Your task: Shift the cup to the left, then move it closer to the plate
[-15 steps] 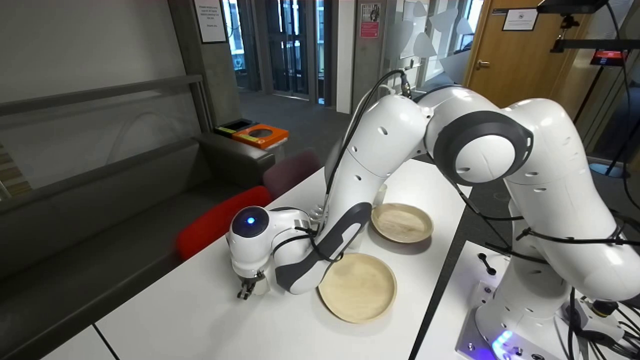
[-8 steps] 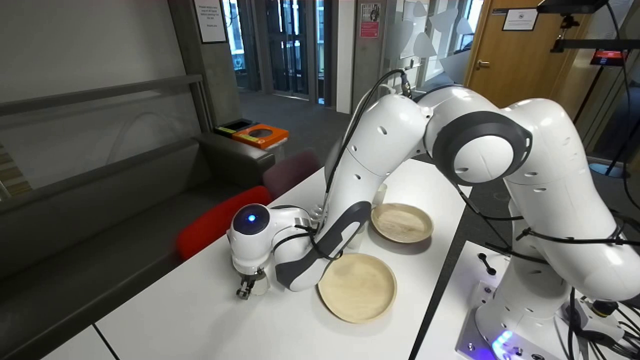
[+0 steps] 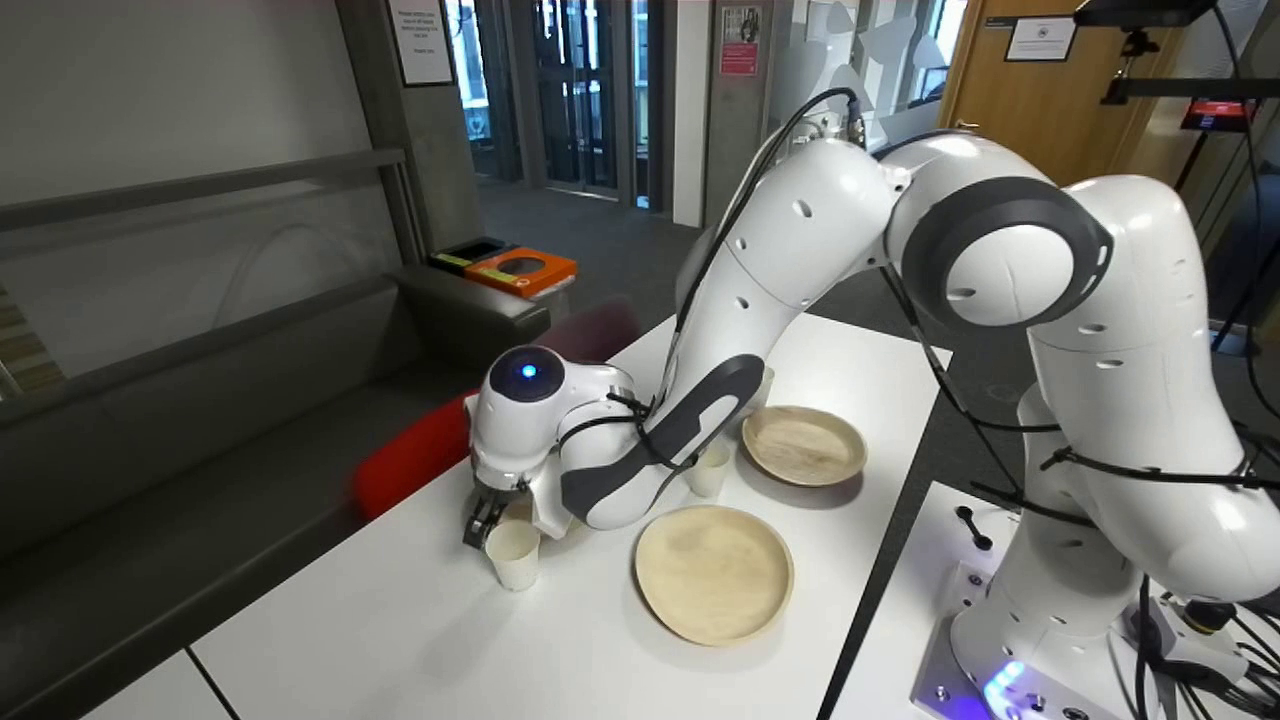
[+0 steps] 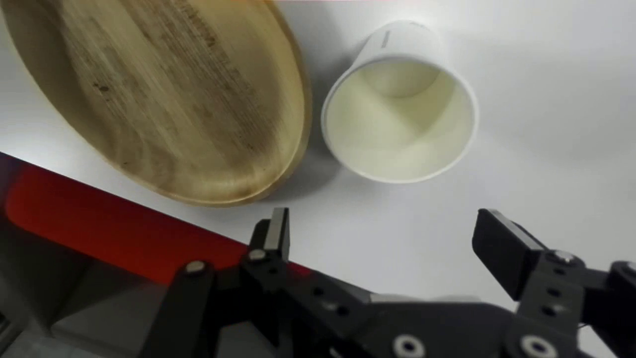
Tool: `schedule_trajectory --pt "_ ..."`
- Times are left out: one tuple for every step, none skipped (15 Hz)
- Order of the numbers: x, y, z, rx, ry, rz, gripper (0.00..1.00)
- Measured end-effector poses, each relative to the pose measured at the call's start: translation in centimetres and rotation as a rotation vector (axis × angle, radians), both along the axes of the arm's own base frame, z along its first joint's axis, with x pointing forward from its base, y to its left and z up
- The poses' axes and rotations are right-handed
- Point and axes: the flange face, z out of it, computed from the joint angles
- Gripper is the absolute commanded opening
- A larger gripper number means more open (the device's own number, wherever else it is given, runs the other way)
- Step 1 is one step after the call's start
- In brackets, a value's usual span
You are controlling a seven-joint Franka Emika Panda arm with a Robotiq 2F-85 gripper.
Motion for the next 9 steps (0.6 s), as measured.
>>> schedule_trajectory --pt "0.3 -1.4 1.2 0.012 -0.011 -0.051 1.0" --pt "0.6 -3.1 2.3 0.021 -0.02 -0.105 1.0" --pt "0.9 -5.0 3.3 0.028 -0.026 -0.163 1.0" --pt "1.2 -7.2 4.3 0.033 -0.032 -0.221 1.0" --pt "1.4 -9.4 5.2 0.037 -0.036 -0.281 1.0" --pt "1.6 -11.8 5.9 0.03 -0.033 -0.343 1.0" --pt "1.8 -14.3 6.5 0.015 -0.025 -0.406 1.0" --pt "1.9 -16.6 6.9 -0.009 -0.006 -0.464 1.0" --pt "2.0 -18.9 7.2 -0.04 0.02 -0.52 1.0"
